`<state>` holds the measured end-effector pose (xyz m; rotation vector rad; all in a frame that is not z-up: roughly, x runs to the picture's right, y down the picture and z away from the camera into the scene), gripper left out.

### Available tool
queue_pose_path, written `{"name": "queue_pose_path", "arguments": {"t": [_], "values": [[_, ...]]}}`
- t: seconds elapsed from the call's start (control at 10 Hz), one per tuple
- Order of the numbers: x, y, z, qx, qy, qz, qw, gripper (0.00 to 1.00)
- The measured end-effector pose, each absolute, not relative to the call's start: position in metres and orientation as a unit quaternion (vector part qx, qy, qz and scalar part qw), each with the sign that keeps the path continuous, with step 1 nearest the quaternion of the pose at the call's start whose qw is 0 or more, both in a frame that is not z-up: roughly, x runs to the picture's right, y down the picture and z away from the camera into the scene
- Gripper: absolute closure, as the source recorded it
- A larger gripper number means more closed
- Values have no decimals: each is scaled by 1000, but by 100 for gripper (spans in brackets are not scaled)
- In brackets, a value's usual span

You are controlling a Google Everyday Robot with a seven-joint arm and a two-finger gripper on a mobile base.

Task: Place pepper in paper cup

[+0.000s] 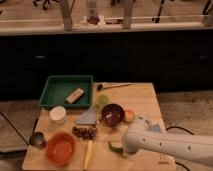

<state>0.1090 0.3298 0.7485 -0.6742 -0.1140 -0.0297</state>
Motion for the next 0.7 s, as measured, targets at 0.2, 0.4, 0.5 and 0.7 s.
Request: {"name": "queue_pose_path", "arguments": {"t": [0.2,0.4,0.5,0.7], "values": [[108,330,749,-333,-56,-19,941,100],[107,331,748,-334,-57,-21,941,100],[107,332,748,-334,-57,-21,941,100],[107,332,748,-334,-57,-21,941,100]]}}
